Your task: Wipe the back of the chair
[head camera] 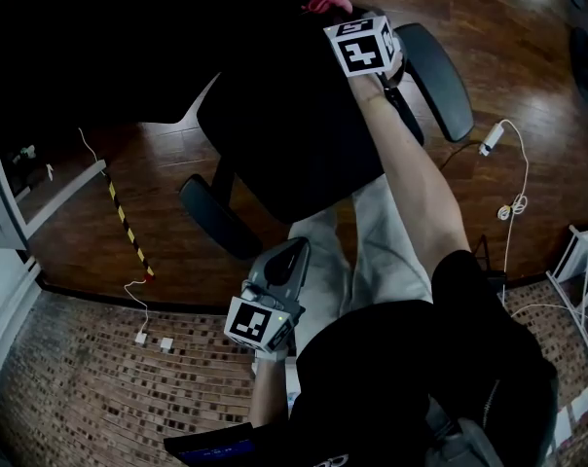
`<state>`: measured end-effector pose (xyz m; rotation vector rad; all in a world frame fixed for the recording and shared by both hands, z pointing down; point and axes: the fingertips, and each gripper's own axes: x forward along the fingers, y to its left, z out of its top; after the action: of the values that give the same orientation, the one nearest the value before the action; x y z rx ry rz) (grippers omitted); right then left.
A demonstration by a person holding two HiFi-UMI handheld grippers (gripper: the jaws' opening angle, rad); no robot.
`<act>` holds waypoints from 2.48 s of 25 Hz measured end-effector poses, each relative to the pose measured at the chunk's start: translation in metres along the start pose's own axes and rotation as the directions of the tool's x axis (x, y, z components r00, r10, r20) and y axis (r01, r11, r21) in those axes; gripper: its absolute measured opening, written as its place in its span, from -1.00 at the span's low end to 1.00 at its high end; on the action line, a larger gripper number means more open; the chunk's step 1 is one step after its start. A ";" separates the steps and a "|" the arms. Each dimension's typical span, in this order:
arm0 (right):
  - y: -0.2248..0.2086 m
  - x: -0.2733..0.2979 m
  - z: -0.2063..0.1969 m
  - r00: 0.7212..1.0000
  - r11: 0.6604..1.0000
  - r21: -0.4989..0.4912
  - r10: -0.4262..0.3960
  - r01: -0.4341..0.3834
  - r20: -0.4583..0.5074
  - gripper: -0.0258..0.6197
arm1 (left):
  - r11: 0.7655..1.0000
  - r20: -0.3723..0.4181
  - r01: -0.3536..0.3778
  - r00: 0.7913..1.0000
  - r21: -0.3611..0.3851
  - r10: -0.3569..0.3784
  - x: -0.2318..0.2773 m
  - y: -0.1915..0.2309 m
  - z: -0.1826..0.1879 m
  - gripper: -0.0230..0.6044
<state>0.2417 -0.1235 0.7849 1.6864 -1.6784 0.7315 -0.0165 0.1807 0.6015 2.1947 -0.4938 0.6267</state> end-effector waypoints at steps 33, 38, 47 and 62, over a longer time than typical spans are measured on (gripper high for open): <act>0.122 -0.372 0.064 0.849 0.864 -0.272 0.483 -0.423 0.213 -0.77 | 0.942 0.296 -0.115 0.955 0.316 0.017 -0.044 -0.056 0.175 -0.96; 0.126 -0.372 0.050 0.843 0.848 -0.287 0.505 -0.445 0.187 -0.77 | 0.941 0.324 -0.146 0.945 0.305 0.042 -0.047 -0.055 0.171 -0.96; 0.122 -0.368 0.045 0.837 0.835 -0.284 0.525 -0.471 0.155 -0.77 | 0.955 0.316 -0.143 0.947 0.260 0.056 -0.044 -0.055 0.155 -0.96; 0.133 -0.369 0.036 0.834 0.824 -0.306 0.534 -0.476 0.139 -0.77 | 0.949 0.317 -0.162 0.946 0.269 0.071 -0.054 -0.055 0.156 -0.96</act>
<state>0.0961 0.0879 0.4866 1.1680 -2.3171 0.5343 0.0117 0.1018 0.4494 2.5770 -0.7371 0.4445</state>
